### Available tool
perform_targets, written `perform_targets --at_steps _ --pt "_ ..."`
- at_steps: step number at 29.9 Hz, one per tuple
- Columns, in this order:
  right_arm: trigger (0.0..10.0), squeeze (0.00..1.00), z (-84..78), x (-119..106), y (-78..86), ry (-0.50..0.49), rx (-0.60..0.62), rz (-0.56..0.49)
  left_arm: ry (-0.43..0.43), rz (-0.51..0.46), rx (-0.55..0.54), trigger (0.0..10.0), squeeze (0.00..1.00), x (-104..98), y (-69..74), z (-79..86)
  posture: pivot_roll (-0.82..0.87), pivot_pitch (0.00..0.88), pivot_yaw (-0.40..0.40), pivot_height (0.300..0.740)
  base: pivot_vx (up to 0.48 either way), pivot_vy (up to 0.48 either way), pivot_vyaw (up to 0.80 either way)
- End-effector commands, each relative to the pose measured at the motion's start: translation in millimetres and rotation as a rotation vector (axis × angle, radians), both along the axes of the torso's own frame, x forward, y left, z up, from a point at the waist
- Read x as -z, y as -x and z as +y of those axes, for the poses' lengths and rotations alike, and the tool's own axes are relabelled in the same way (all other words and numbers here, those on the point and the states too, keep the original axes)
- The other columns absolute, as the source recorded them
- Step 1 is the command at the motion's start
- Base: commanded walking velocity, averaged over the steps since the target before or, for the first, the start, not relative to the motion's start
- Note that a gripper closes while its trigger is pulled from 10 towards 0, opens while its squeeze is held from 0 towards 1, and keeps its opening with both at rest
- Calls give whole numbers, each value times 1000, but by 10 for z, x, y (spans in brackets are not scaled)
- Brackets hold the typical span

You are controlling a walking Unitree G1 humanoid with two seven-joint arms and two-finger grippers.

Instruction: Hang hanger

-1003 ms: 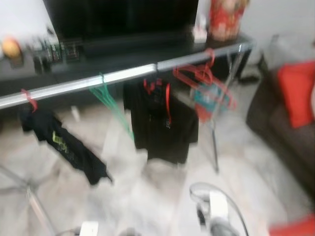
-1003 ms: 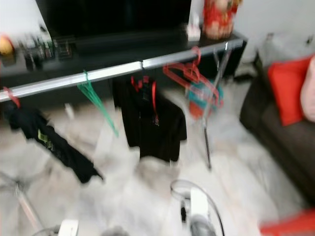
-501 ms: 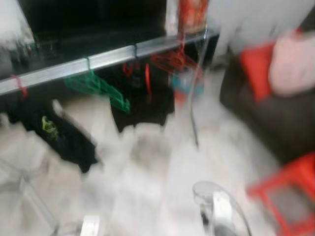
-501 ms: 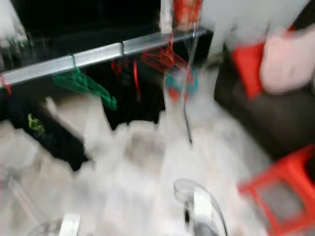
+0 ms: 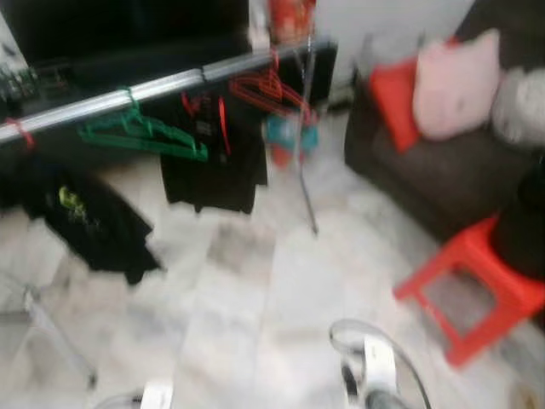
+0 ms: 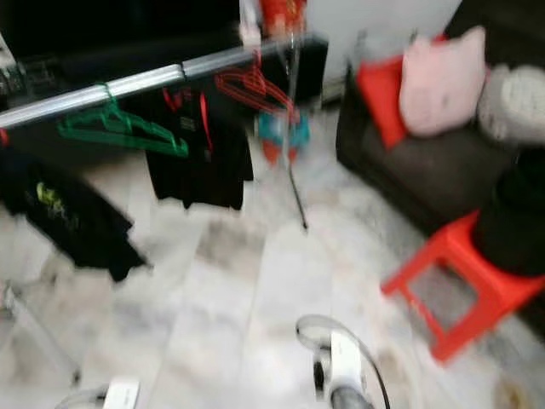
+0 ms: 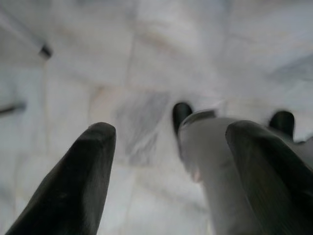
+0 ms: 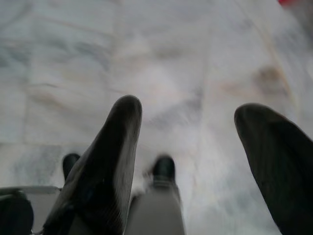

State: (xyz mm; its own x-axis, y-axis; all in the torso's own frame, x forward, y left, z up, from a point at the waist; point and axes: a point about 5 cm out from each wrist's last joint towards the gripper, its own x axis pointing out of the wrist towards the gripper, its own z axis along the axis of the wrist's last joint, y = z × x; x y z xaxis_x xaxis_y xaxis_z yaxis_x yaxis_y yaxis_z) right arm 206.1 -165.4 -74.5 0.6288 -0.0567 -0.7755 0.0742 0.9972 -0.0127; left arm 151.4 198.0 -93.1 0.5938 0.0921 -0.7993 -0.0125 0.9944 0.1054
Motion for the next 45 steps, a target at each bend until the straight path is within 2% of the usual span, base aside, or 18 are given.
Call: perform_targets --at_steps 1,12,35,45 --pt "10000 0 10 2 5 0 -15 -1 -14 42 -9 10000 0 40 108 37 -12 92 -10 740 0 0 800" --pt "10000 0 9 2 3 -7 -21 0 -20 43 -29 10000 0 37 136 110 -13 104 -12 740 0 0 800" --pt "10000 0 11 -8 -16 -10 -49 -3 -21 35 -44 10000 0 30 95 71 -13 103 -24 740 0 0 800" --pt "10000 0 -4 -10 -7 -33 20 -27 1 45 -53 10000 0 45 131 65 -11 96 -28 740 0 0 0"
